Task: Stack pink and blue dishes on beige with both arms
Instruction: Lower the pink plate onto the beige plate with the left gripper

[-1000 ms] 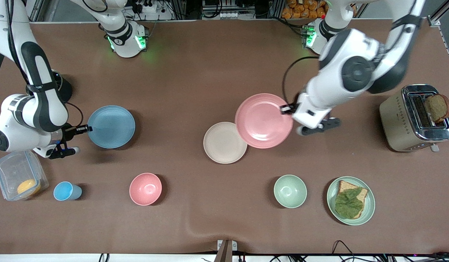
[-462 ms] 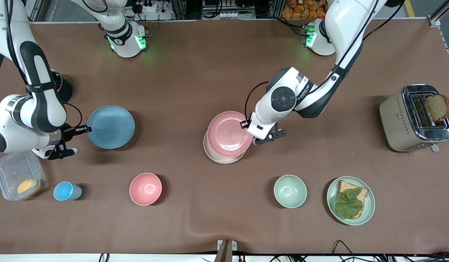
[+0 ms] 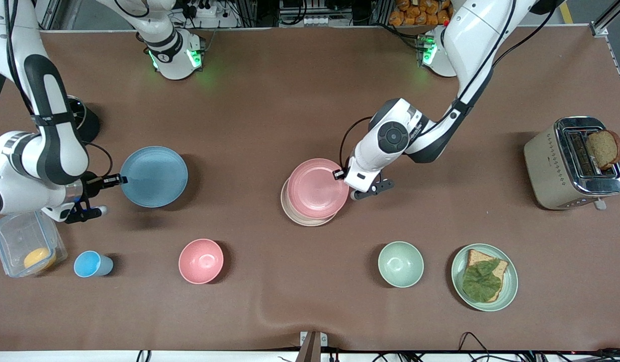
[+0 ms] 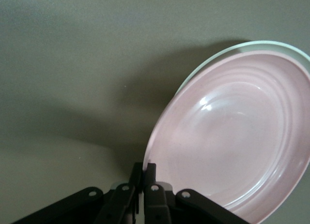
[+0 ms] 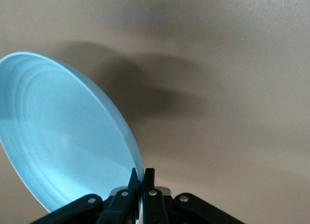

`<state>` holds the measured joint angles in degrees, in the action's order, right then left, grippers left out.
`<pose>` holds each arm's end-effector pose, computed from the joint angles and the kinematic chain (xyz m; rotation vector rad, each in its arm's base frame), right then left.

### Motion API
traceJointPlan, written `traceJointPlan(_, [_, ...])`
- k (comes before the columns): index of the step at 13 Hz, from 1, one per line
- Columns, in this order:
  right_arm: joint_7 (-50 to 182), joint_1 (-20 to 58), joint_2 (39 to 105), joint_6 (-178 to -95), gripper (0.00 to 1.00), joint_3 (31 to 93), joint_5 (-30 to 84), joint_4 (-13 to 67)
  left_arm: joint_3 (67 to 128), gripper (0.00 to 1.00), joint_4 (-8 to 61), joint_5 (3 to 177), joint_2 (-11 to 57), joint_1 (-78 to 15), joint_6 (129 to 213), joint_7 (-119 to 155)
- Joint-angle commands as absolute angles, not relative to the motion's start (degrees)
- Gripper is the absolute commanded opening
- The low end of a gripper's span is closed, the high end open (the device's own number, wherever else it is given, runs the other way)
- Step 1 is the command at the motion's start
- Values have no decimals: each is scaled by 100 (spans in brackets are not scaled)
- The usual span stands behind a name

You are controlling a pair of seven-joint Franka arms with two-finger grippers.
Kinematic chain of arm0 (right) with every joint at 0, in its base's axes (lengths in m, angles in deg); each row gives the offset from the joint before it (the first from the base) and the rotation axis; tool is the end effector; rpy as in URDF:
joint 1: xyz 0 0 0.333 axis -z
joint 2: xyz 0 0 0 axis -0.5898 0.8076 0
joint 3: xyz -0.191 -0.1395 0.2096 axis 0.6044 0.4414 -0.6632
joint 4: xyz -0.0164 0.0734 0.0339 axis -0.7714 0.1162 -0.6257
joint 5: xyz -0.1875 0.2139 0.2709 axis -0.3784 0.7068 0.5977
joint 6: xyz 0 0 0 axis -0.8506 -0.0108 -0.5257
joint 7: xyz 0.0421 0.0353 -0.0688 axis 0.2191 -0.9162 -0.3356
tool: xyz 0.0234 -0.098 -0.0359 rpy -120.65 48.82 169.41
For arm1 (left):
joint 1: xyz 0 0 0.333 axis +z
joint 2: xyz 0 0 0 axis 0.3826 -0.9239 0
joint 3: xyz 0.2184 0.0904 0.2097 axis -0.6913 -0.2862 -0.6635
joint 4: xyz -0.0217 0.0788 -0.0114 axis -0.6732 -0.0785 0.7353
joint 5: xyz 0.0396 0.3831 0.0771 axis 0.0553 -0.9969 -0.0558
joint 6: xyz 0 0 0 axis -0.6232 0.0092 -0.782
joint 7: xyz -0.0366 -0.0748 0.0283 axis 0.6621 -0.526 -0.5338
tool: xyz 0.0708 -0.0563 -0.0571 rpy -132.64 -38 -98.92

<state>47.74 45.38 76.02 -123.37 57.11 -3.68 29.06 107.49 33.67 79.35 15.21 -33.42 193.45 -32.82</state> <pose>0.5965 -0.0909 0.2667 -2.8404 -0.2638 0.5996 0.5126 -0.3899 0.2400 2.8831 0.5401 -0.2100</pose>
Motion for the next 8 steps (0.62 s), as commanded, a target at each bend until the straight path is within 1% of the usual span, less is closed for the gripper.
traceJointPlan(1, [4777, 4502, 7658, -12177, 0, 5733, -251, 2747, 10790, 0, 3496, 7899, 1504, -3304, 19677, -3453])
traceJointPlan(8, [4794, 4458, 7658, -12010, 0, 5733, -216, 2589, 10808, 0, 3523, 7908, 1319, -3321, 20117, -3515])
